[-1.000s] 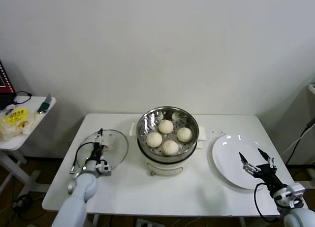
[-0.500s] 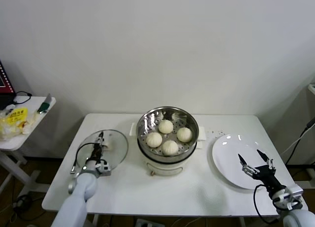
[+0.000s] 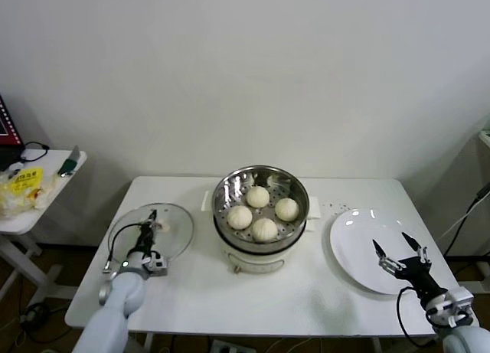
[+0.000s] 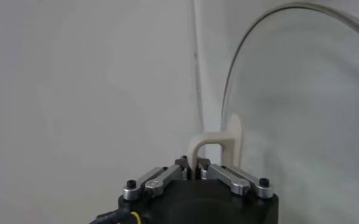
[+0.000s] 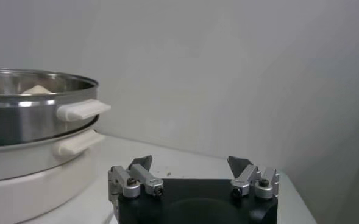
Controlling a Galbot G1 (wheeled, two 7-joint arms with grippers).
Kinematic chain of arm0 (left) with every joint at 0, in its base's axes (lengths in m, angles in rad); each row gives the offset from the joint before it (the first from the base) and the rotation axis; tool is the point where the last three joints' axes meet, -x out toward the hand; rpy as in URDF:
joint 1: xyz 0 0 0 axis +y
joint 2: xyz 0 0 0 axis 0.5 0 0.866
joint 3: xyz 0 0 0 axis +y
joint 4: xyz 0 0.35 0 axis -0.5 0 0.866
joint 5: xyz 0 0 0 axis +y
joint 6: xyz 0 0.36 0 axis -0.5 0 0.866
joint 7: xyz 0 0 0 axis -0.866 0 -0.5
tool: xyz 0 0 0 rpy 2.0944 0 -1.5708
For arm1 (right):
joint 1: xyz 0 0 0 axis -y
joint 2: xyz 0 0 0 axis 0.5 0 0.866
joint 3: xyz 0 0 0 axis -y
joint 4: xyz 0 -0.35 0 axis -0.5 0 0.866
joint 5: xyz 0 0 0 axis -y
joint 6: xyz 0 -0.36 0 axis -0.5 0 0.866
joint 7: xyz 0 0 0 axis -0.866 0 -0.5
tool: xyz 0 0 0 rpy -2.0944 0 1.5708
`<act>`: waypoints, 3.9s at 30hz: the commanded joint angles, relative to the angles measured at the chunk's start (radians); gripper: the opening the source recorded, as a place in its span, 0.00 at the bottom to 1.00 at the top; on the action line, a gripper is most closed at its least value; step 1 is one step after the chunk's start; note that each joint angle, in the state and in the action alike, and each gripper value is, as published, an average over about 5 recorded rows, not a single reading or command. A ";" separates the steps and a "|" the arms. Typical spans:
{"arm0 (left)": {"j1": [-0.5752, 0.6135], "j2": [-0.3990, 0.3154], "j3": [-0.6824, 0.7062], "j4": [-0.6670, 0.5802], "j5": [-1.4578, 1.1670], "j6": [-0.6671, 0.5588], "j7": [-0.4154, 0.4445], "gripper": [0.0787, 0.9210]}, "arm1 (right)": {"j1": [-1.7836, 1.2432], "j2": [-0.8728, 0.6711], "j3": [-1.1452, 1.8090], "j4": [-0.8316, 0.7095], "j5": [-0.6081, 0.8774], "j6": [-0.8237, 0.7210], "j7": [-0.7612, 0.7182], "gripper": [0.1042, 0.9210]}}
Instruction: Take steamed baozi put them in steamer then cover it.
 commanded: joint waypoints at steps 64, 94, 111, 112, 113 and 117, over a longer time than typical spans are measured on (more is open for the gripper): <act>-0.297 -0.280 0.691 -0.288 0.160 0.688 0.384 0.09 | 0.126 -0.008 0.013 -0.154 -0.089 0.056 -0.048 0.88; -0.248 -0.276 0.655 -0.266 0.125 0.688 0.320 0.09 | 0.129 -0.013 0.017 -0.160 -0.101 0.059 -0.073 0.88; -0.224 -0.200 0.656 -0.436 0.052 0.688 0.358 0.31 | 0.135 -0.018 0.029 -0.155 -0.097 -0.025 -0.043 0.88; -0.219 -0.188 0.654 -0.457 0.046 0.688 0.361 0.34 | 0.136 -0.019 0.029 -0.154 -0.099 -0.032 -0.043 0.88; -0.214 -0.177 0.654 -0.478 0.039 0.688 0.363 0.37 | 0.137 -0.019 0.029 -0.153 -0.101 -0.036 -0.044 0.88; -0.172 -0.130 0.645 -0.573 0.002 0.688 0.364 0.52 | 0.138 -0.016 0.027 -0.145 -0.098 -0.057 -0.040 0.88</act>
